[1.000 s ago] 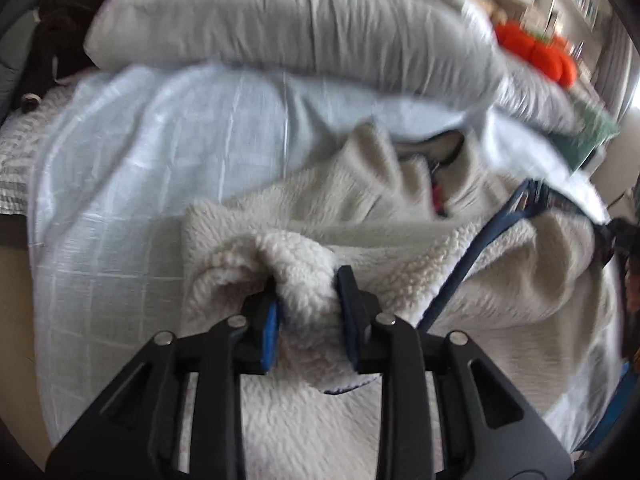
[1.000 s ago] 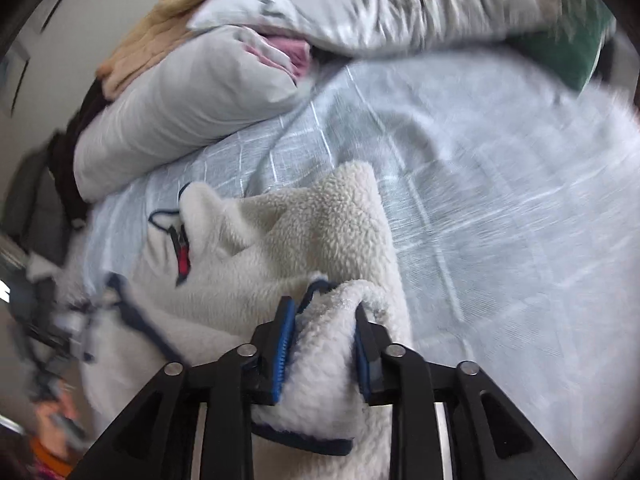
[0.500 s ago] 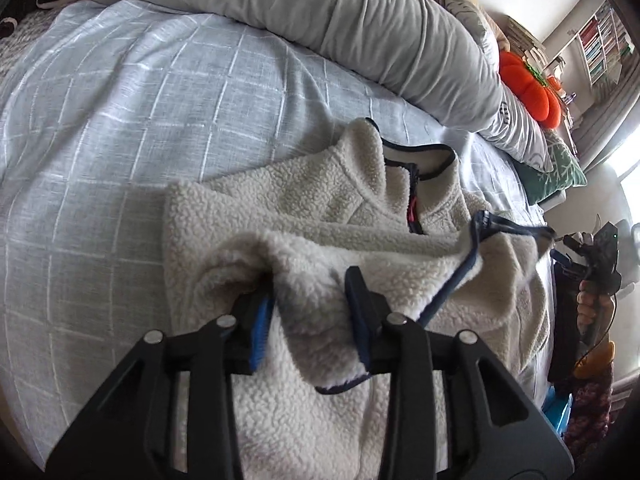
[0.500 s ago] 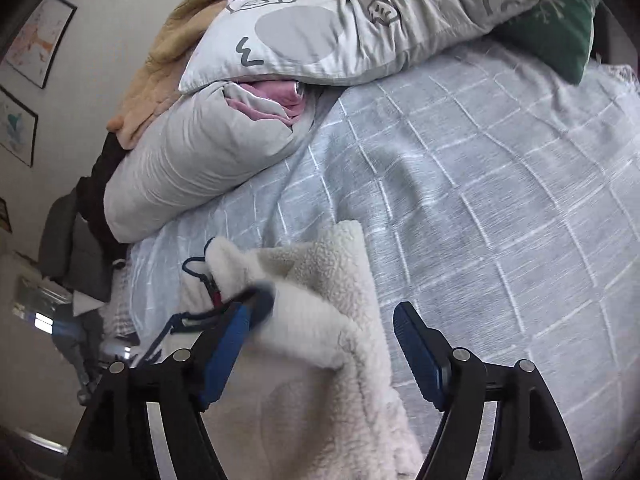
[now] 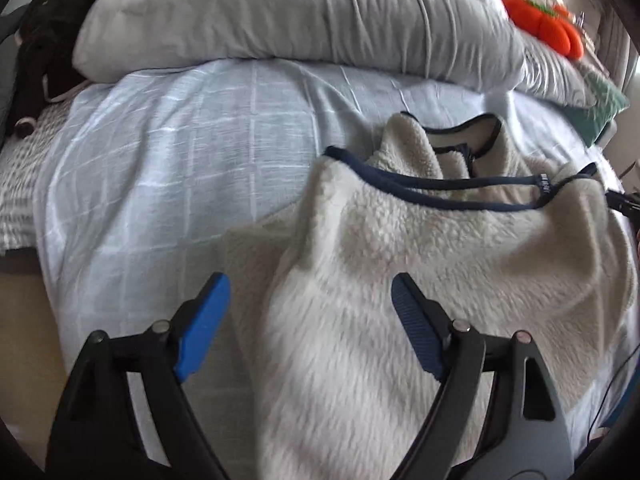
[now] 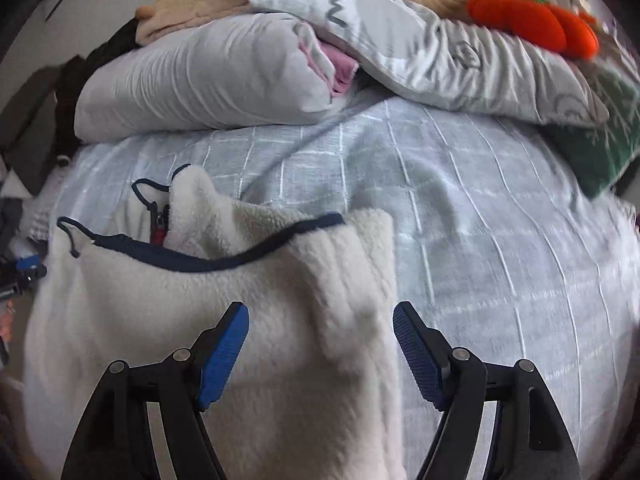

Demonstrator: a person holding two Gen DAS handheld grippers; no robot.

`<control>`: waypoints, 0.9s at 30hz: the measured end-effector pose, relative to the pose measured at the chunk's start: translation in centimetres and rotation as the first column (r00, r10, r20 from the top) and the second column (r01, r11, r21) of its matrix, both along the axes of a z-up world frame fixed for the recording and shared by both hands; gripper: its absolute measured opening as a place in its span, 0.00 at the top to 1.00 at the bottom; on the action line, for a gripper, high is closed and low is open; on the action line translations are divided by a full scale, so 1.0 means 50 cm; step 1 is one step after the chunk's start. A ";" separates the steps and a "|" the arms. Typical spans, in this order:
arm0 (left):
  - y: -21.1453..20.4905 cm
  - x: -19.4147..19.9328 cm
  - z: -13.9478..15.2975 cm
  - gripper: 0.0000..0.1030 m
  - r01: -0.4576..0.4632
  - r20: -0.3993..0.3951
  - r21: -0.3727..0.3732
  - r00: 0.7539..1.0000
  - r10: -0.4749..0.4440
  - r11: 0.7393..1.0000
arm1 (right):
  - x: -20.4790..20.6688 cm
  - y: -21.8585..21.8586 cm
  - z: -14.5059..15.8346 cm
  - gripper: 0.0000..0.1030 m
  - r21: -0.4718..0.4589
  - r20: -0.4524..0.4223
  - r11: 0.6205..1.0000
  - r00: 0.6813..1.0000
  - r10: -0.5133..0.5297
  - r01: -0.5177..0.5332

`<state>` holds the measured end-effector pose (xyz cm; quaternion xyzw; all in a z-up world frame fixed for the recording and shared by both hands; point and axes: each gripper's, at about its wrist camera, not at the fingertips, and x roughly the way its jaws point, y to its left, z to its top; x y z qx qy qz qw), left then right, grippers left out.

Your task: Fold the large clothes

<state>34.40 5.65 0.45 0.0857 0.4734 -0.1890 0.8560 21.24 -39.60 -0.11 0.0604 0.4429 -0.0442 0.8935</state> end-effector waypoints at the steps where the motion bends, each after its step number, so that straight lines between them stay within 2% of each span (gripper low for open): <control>1: -0.013 0.015 -0.011 0.24 0.001 -0.013 0.006 1.000 -0.001 1.000 | 0.012 0.012 -0.007 0.41 -0.036 0.012 0.999 1.000 -0.008 0.009; 2: -0.027 0.034 -0.026 0.37 0.002 -0.032 0.012 0.999 -0.001 1.000 | 0.019 0.020 -0.014 0.50 -0.058 0.014 0.998 1.000 -0.017 0.018; 3: -0.039 0.048 -0.039 0.47 0.002 -0.050 0.012 0.999 -0.001 1.000 | 0.028 0.026 -0.021 0.73 -0.086 0.013 0.996 0.999 -0.034 0.035; 4: -0.046 0.053 -0.045 0.74 -0.001 -0.063 0.008 0.998 0.002 1.000 | 0.037 0.030 -0.029 0.87 -0.138 0.015 0.988 0.997 -0.070 0.072; 5: -0.052 0.057 -0.050 0.89 -0.019 -0.066 0.002 0.998 0.019 1.000 | 0.041 0.032 -0.030 0.88 -0.166 0.021 0.982 0.996 -0.090 0.092; 7: -0.050 0.050 -0.033 0.90 -0.100 0.023 -0.002 0.995 0.100 0.995 | 0.034 0.029 -0.013 0.90 -0.233 0.093 0.957 0.984 -0.152 0.170; 10: -0.023 0.030 0.025 0.90 -0.201 0.177 -0.110 0.960 0.218 0.974 | 0.025 0.014 0.026 0.90 -0.258 0.225 0.923 0.947 -0.230 0.285; 12: -0.020 0.033 0.046 0.90 -0.230 0.256 -0.129 0.932 0.256 0.965 | 0.042 0.014 0.044 0.90 -0.283 0.283 0.900 0.926 -0.250 0.330; 15: -0.031 0.058 0.063 0.90 -0.271 0.345 -0.135 0.889 0.302 0.953 | 0.087 0.030 0.062 0.90 -0.330 0.352 0.867 0.901 -0.253 0.373; 16: -0.040 0.074 0.059 0.90 -0.291 0.374 -0.121 0.872 0.315 0.949 | 0.111 0.036 0.065 0.90 -0.351 0.369 0.853 0.895 -0.252 0.385; 18: -0.054 0.104 0.038 0.90 -0.318 0.403 -0.088 0.855 0.325 0.944 | 0.163 0.044 0.054 0.90 -0.387 0.378 0.831 0.891 -0.253 0.400; 20: -0.071 0.141 -0.005 0.89 -0.334 0.407 -0.037 0.856 0.320 0.942 | 0.203 0.045 0.031 0.90 -0.418 0.351 0.819 0.901 -0.254 0.394; 23: -0.088 0.191 -0.086 0.89 -0.343 0.339 0.056 0.890 0.306 0.938 | 0.274 0.029 -0.047 0.90 -0.465 0.248 0.811 0.932 -0.265 0.354; 25: -0.089 0.232 -0.127 0.89 -0.339 0.263 0.104 0.916 0.303 0.935 | 0.301 0.017 -0.088 0.89 -0.467 0.166 0.826 0.949 -0.269 0.315; 27: -0.094 0.243 -0.133 0.88 -0.331 0.255 0.136 0.922 0.290 0.934 | 0.330 0.003 -0.123 0.87 -0.458 0.067 0.845 0.958 -0.278 0.277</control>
